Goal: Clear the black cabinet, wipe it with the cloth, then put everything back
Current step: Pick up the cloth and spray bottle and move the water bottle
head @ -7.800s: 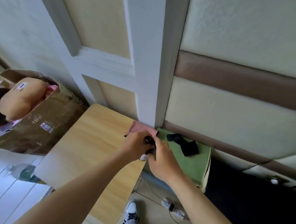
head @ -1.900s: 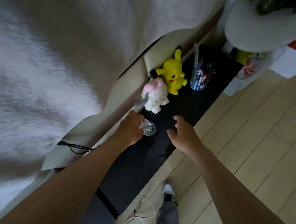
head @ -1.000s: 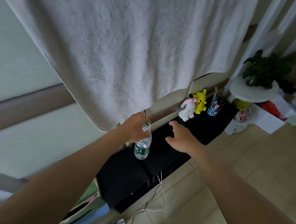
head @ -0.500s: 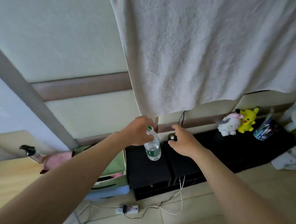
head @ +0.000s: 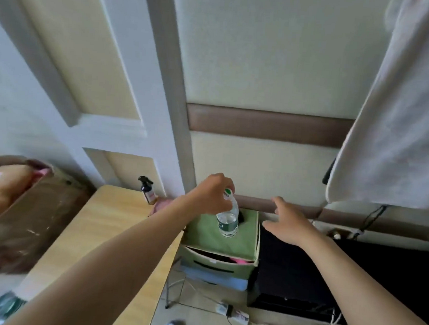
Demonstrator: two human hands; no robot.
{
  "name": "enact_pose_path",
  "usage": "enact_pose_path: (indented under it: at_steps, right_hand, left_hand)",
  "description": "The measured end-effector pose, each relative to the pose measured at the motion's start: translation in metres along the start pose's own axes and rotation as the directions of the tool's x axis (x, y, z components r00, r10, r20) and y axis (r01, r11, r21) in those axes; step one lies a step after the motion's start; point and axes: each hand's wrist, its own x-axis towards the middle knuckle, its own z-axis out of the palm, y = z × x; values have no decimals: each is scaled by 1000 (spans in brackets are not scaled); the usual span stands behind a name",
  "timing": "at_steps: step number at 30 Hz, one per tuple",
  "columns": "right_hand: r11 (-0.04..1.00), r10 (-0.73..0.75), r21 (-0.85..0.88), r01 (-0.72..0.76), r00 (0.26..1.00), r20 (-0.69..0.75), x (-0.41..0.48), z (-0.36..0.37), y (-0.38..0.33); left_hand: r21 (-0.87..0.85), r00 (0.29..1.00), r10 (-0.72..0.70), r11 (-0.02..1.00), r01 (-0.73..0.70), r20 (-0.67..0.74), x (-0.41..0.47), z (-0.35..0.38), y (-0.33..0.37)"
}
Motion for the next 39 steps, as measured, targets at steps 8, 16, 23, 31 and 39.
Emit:
enact_pose_path:
  at_steps: [8,16,23,31,39]
  right_hand:
    - [999,18,-40,-11,986,165,111,121,-162]
    - [994,50,-103,-21,958,282,186,224,-251]
    - [991,73,-131,-32,944,322,239,277,-283]
    - [990,114,-121,-75,926,360,271,314,-283]
    - [989,143,-100,-111,905,400,279,322,-270]
  left_hand:
    - [-97,980,-197,976,196,-1,-16,-45,-229]
    - [-136,930,-366,921,366,27,-21,-27,-404]
    - [-175,903,-426,886,429,53,5,12,-489]
    - [-261,909,-414,873,413,52,38,55,-522]
    - [-214,938,-341,913,346,63,71,63,-532]
